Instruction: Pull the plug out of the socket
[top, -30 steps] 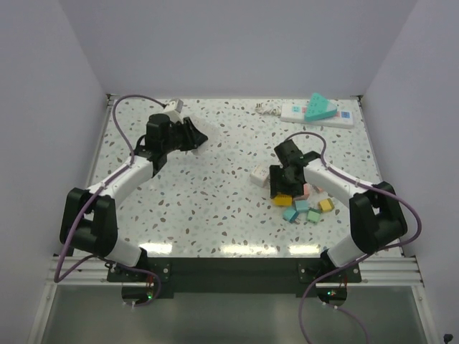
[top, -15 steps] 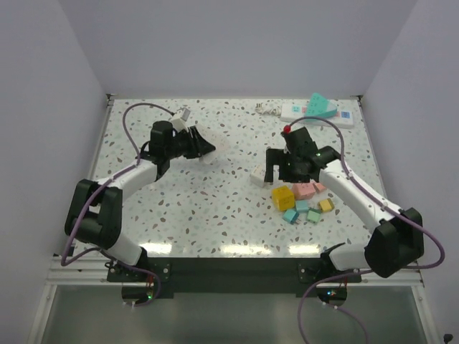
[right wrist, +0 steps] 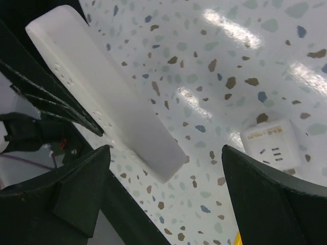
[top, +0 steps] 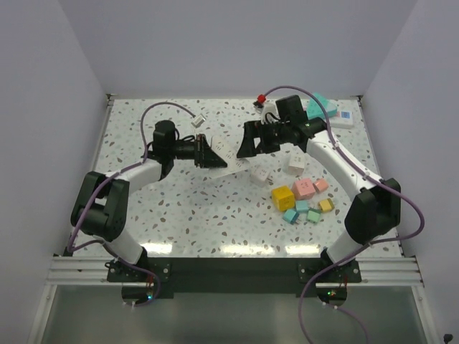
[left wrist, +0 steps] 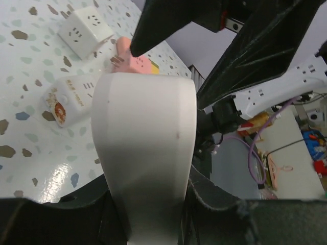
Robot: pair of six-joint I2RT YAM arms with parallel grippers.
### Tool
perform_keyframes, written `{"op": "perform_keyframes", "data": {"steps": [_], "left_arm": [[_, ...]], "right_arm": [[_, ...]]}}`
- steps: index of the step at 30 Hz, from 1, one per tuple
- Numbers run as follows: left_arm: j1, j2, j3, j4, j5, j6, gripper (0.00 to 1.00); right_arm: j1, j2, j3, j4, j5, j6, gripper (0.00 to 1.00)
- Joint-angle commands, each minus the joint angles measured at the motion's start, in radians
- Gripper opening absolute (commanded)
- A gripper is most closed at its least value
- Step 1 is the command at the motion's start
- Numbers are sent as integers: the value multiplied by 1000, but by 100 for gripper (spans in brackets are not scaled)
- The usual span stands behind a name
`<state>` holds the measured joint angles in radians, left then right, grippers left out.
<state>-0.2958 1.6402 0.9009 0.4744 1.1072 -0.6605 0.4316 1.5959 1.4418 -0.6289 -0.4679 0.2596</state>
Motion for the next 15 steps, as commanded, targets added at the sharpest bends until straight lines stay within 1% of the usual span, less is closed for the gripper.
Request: {"op": "perform_keyframes", "data": {"steps": [1,3,4,5,6,7,9,11,13,15], "left_arm": [[-2,-29,3,61,190,53,0],[-2,-33,6,43,219,74,0],[-2,-30,12,33,224,84,0],[-2,-26,16,8,235,105,0],[-2,-23,21,4,244,107,0],[-2,-22,26,6,253,107,0],[-5,-16,29,41,290,85,0],[-12,-10,44,53,319,75,0],[-17,-6,62,55,350,75,0],[-22,-3,75,53,370,76,0]], "right_arm": [[1,42,85,-69,-291,-123,92],[1,32,50,-25,-380,-100,88],[2,29,42,-22,-449,-92,86],[2,27,34,-32,-480,-92,84],[2,21,22,-46,-500,-98,80],[4,13,8,-49,-532,-103,78],[13,-5,-41,-8,-541,-86,76],[16,2,-54,-11,-598,-79,66],[24,25,-41,-50,-609,-115,56],[41,29,-35,-68,-597,-118,53]]}}
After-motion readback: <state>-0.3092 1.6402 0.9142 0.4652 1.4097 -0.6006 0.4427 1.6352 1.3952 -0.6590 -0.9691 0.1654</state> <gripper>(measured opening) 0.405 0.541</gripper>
